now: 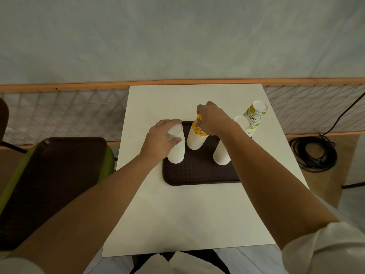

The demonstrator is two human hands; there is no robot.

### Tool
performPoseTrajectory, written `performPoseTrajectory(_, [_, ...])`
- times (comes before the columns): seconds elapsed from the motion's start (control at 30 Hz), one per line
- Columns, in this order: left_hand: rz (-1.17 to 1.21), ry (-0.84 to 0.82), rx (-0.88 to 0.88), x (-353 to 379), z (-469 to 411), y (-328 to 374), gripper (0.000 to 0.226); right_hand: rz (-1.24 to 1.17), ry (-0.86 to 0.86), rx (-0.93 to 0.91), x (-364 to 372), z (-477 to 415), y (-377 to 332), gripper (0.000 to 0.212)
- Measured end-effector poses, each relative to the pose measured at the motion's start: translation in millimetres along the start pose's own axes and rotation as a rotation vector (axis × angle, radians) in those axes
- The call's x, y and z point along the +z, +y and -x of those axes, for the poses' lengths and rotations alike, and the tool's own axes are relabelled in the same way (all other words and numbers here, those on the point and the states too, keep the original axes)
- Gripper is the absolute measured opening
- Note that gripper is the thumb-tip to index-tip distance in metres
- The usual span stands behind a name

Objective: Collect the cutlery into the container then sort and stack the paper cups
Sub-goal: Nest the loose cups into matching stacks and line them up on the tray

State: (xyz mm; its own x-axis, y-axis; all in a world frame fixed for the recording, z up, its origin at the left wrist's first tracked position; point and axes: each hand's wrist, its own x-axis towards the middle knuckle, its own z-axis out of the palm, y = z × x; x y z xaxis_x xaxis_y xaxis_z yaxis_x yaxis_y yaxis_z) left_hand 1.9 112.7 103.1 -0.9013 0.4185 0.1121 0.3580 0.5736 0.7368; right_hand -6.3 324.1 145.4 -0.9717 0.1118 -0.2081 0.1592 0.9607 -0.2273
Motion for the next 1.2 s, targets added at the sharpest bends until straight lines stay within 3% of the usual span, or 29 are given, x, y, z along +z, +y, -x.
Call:
performPoseTrajectory(0.33, [-0.028, -0.003, -0.022, -1.5, -12.7, -0.4, 0.058, 0.045, -0.061, -0.047, 3.4, 9.9, 5.7, 0.041])
performPoseTrajectory(0.53, [-0.045, -0.025, -0.035, -2.6, -10.8, 2.3, 0.059, -0.028, 0.028, -0.041, 13.3, 12.3, 8.9, 0.041])
performPoseTrajectory(0.87, [-0.052, -0.039, -0.082, -5.6, -8.5, 7.0, 0.059, -0.049, -0.009, -0.053, 10.3, 12.6, 6.4, 0.046])
performPoseTrajectory(1.07, [-0.076, -0.08, -0.099, -6.6, -10.5, 12.3, 0.066, -0.064, -0.067, -0.021, 0.1, 23.7, -0.6, 0.069])
performPoseTrajectory(1.2, [-0.114, -0.078, -0.099, -11.1, -7.4, 20.6, 0.084, -0.045, 0.049, -0.042, -14.4, 41.7, -3.9, 0.074])
